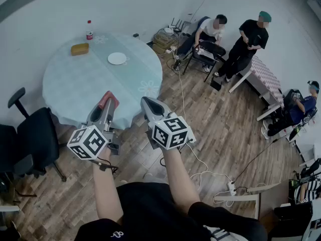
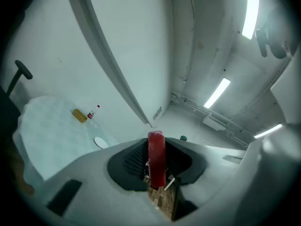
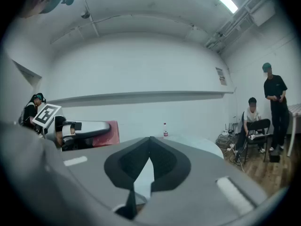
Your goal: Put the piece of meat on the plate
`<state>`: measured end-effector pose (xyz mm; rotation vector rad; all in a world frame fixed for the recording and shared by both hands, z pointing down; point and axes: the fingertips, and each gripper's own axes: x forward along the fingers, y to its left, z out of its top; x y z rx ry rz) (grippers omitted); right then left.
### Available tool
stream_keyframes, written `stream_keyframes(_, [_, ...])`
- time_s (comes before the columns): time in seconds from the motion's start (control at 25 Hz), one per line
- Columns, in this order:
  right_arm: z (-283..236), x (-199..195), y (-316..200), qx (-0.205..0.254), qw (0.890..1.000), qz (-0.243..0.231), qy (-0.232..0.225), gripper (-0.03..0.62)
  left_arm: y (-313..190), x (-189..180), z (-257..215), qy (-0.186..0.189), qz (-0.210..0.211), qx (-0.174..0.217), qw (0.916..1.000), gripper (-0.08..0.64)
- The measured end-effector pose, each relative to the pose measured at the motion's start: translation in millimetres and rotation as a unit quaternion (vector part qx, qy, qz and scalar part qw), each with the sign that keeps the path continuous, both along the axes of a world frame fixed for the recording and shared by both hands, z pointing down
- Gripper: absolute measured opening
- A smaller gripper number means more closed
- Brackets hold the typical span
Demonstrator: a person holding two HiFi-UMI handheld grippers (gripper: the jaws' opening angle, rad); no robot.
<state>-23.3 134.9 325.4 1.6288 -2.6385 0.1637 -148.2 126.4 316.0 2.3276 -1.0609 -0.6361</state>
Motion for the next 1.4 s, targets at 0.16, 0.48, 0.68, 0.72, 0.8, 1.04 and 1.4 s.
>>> stream_keyframes(0.16, [0.7, 6.0, -2.0, -0.003, 1.000, 0.003, 0.001, 0.008, -4.4, 1.3, -4.9, -0.004, -0.004, 0.004, 1.0000, 0.092])
stream_keyframes(0.48, [-0.7, -2.0, -20.3, -0.005, 1.000, -0.007, 0.000, 0.008, -20.5, 2.7, -9.5, -0.021, -0.007, 0.005, 0.9997, 0.092])
stream_keyframes(0.68, [8.0, -14.9, -47.7, -0.017, 1.000, -0.004, -0.019, 0.009, -37.9, -13.5, -4.7, -0.029, -0.020, -0.002, 0.9994, 0.092])
stream_keyframes(0.72, [10.3, -18.0, -51.2, -0.020, 1.000, -0.005, -0.019, 0.009, -40.3, -17.0, -3.3, -0.030, -0.024, -0.004, 0.9993, 0.092])
stream_keyframes(0.8, [13.9, -23.9, -55.4, -0.023, 0.999, -0.010, -0.021, 0.009, -43.5, -22.7, 0.3, -0.031, -0.027, -0.008, 0.9991, 0.092])
stream_keyframes(1.04, [34.6, -28.8, -68.3, -0.040, 0.999, -0.013, -0.018, 0.009, -60.5, -25.8, 19.8, -0.036, -0.026, -0.028, 0.9986, 0.092])
stream_keyframes(1.4, [66.8, 3.6, -115.9, -0.076, 0.997, -0.006, -0.028, 0.009, -106.5, 2.1, 52.7, -0.038, -0.020, -0.065, 0.9970, 0.092])
